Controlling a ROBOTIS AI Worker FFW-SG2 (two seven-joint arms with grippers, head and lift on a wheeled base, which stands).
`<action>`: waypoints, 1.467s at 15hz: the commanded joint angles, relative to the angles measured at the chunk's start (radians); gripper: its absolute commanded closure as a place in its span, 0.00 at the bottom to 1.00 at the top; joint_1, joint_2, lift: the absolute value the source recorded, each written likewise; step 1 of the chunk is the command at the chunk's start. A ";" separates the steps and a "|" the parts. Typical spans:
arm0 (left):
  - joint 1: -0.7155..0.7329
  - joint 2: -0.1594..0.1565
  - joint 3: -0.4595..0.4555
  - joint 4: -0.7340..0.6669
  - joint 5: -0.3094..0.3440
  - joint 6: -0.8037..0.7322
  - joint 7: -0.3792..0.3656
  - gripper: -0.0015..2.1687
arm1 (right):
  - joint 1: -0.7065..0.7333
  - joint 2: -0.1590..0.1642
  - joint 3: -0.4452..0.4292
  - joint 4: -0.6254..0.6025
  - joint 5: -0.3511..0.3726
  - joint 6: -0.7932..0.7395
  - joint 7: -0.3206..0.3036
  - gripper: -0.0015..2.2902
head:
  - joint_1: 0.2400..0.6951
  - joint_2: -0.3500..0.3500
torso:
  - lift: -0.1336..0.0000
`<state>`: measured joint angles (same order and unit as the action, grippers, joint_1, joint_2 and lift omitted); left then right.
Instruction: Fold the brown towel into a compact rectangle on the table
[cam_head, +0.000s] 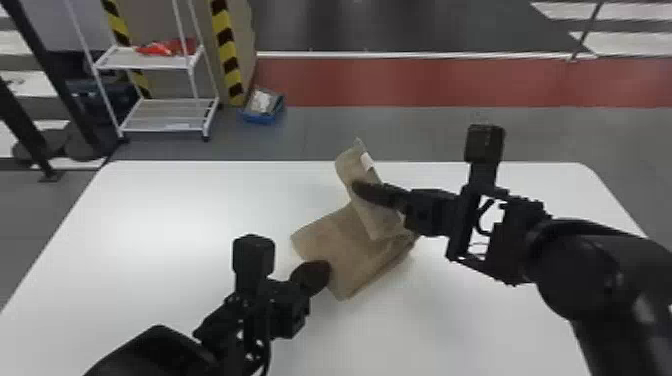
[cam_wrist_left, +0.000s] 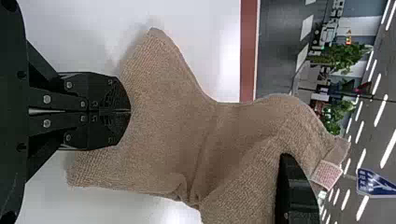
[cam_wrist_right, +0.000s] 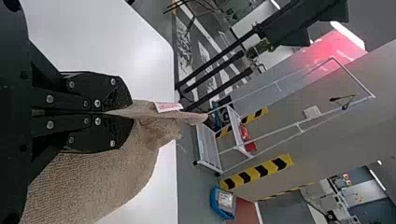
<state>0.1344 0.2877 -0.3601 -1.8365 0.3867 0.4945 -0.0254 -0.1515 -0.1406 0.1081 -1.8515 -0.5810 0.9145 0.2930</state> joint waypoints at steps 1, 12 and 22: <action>-0.012 -0.002 -0.002 0.028 0.001 -0.023 -0.002 0.95 | -0.005 0.003 0.033 0.035 0.020 -0.019 0.000 0.58 | 1.00 0.53 | 0.07; -0.016 0.004 0.000 0.033 0.012 -0.035 -0.010 0.95 | -0.026 0.029 0.125 0.133 0.070 -0.056 -0.009 0.57 | 1.00 0.60 | 0.07; -0.002 0.004 -0.002 0.022 0.012 -0.035 -0.008 0.95 | 0.007 0.027 0.134 0.120 0.109 -0.078 -0.020 0.00 | 1.00 0.60 | 0.07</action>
<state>0.1307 0.2912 -0.3634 -1.8146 0.3988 0.4594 -0.0327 -0.1522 -0.1135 0.2440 -1.7282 -0.4725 0.8556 0.2706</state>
